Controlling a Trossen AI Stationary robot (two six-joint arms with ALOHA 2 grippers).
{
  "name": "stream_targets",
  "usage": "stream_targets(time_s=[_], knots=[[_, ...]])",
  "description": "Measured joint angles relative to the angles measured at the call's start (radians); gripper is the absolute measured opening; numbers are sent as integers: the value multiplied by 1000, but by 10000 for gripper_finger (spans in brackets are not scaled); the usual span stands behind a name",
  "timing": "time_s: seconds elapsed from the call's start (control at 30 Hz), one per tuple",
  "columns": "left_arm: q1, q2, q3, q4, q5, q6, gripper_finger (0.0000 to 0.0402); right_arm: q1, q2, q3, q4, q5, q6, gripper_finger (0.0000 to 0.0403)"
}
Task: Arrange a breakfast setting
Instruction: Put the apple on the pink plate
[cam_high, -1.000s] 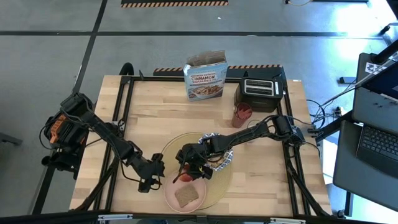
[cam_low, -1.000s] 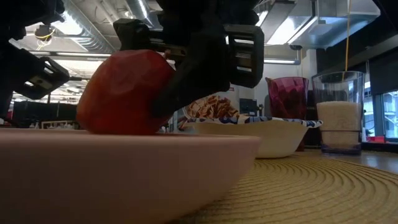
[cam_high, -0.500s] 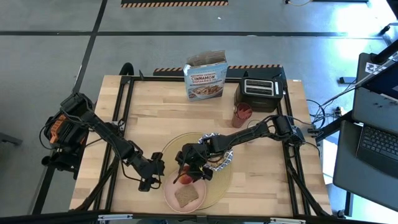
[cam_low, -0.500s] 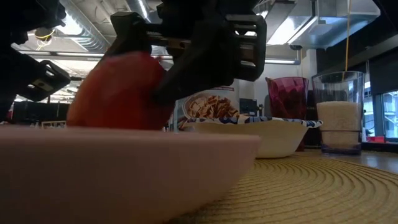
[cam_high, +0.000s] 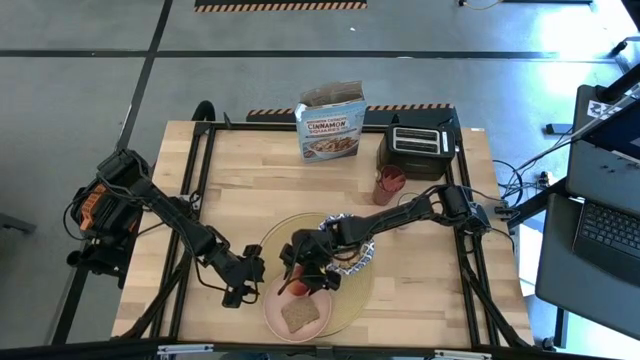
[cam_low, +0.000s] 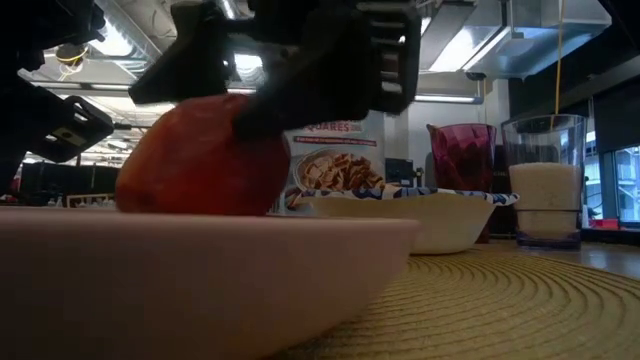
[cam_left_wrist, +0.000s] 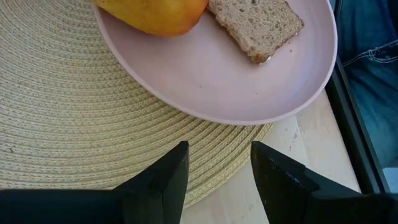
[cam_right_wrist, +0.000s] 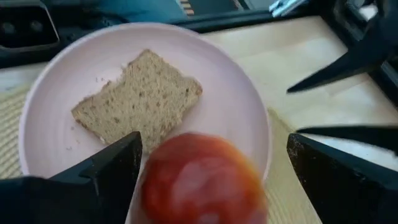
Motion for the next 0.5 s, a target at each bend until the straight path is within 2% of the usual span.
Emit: stream_targets(time_s=[0.17, 0.33, 0.5], knots=[[0, 0, 0, -3, -20, 13, 165, 0, 0, 46, -36, -31, -1, 369], [0, 0, 0, -3, -166, 67, 165, 0, -1, 125, -135, -51, -3, 369], [0, -33, 0, -2, -227, 96, 165, 4, -2, 207, -307, -25, -11, 370]])
